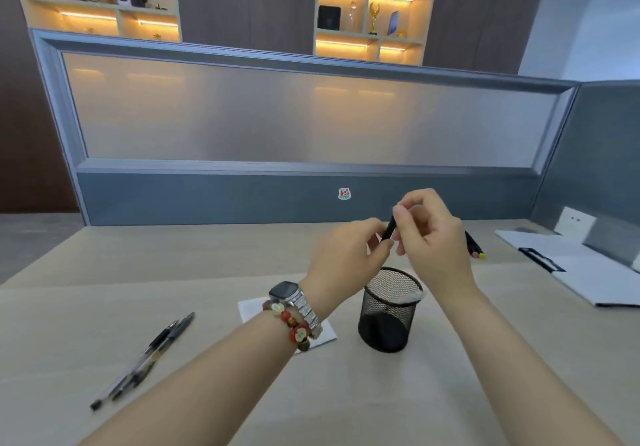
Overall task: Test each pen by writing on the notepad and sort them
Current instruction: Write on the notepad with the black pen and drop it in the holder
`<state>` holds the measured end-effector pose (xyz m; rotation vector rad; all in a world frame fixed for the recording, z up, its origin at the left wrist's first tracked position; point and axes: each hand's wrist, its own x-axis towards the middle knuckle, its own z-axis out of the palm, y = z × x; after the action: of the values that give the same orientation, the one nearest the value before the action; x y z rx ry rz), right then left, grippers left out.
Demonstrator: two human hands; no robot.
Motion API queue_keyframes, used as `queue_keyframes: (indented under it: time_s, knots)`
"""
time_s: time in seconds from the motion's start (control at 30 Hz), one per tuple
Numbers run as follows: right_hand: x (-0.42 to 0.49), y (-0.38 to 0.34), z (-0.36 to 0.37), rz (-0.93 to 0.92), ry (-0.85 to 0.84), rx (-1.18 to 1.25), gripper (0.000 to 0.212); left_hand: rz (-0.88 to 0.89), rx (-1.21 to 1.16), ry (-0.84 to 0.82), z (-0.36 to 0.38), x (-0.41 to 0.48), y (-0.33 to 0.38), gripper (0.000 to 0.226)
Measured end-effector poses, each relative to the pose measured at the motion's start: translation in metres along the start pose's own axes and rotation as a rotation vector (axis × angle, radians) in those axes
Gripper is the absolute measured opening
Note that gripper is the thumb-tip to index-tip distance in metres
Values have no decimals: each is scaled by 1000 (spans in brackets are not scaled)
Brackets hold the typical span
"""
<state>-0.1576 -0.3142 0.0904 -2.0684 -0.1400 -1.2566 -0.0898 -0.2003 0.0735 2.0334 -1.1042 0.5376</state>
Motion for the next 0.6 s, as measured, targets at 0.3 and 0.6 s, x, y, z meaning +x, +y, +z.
queue_keyframes:
  time_s: [0.3, 0.6]
  knots:
    - [-38, 29, -26, 212, -300, -306, 9, -93, 99, -201, 34, -13, 9, 18]
    - [-47, 21, -15, 109, -321, -352, 16, -78, 73, -162, 22, -28, -2, 22]
